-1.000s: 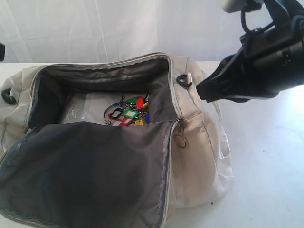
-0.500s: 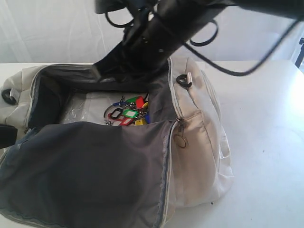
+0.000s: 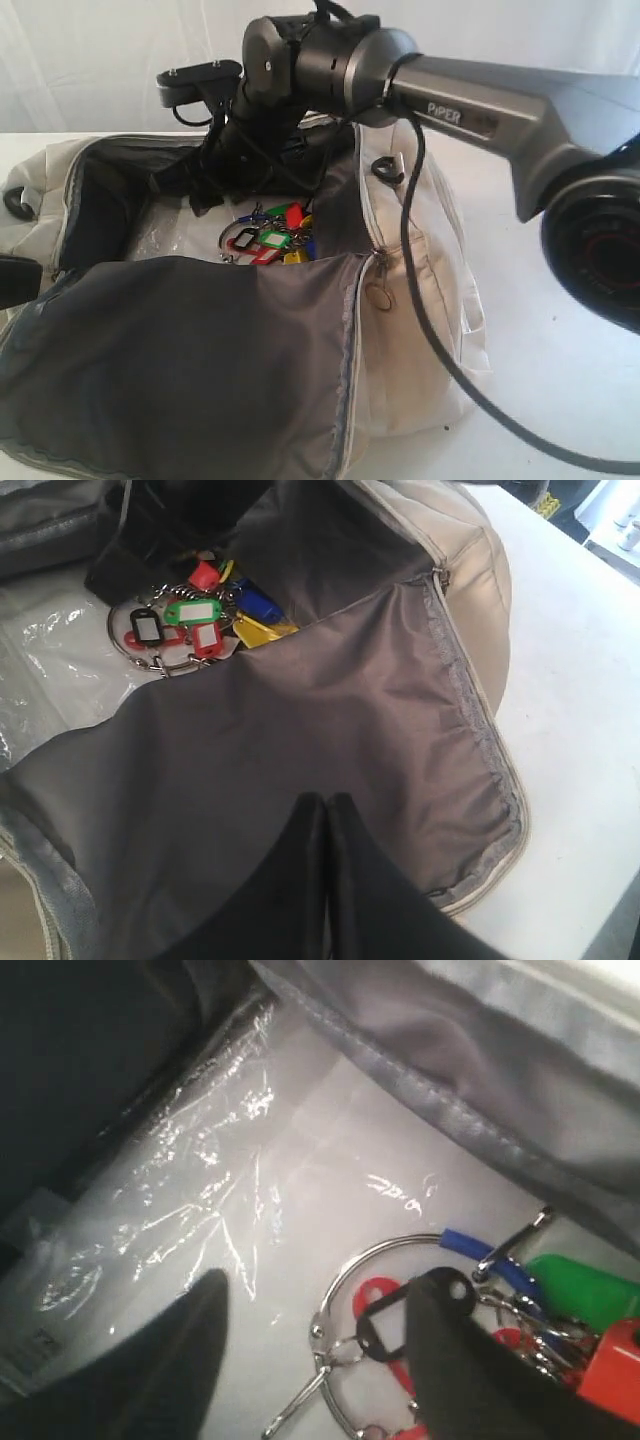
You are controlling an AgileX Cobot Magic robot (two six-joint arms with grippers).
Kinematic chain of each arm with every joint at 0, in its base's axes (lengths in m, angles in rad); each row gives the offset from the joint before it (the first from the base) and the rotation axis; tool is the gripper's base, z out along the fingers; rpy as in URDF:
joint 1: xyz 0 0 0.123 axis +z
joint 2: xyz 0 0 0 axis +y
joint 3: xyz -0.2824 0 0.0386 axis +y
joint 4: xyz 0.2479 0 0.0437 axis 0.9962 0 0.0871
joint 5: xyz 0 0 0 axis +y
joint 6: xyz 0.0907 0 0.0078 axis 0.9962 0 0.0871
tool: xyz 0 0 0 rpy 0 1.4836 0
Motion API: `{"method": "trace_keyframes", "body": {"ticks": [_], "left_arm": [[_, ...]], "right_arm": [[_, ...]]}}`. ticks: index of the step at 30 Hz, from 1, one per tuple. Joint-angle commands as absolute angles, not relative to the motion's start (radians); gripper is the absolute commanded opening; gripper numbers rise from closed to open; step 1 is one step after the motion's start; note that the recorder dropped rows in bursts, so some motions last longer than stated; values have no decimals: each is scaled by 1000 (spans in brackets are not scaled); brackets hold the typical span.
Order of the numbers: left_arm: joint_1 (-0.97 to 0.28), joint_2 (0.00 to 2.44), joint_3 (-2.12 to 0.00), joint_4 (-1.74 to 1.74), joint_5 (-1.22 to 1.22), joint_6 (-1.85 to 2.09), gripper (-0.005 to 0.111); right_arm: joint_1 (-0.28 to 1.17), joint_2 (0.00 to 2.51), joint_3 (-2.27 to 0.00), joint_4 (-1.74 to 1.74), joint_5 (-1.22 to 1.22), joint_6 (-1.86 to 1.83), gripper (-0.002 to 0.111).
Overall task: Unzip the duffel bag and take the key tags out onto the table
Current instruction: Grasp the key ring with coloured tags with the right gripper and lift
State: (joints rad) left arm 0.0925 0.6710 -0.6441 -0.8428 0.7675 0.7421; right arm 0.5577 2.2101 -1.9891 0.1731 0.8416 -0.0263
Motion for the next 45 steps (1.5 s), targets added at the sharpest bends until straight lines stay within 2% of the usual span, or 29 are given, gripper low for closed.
{"method": "trace_keyframes", "body": {"ticks": [1, 6, 8, 10, 12, 13, 25, 45], "left_arm": [[85, 664, -642, -855, 772, 733, 0], [85, 666, -642, -855, 772, 734, 0], [85, 666, -642, -855, 772, 734, 0], [85, 666, -642, -855, 767, 734, 0], [85, 666, -642, -855, 762, 734, 0], [85, 666, -642, -855, 760, 734, 0], [85, 666, -642, -855, 758, 734, 0], [85, 666, -642, -855, 758, 734, 0]], "right_arm": [[557, 2272, -2004, 174, 867, -18, 75], [557, 2343, -2004, 158, 898, -18, 76], [557, 2366, -2004, 157, 931, -18, 69], [557, 2384, -2002, 152, 978, -18, 47], [557, 2386, -2002, 117, 1038, -22, 9], [557, 2384, -2004, 113, 1047, -33, 0], [557, 2138, -2004, 72, 971, -55, 0], [557, 2021, -2002, 41, 959, -97, 0]]}}
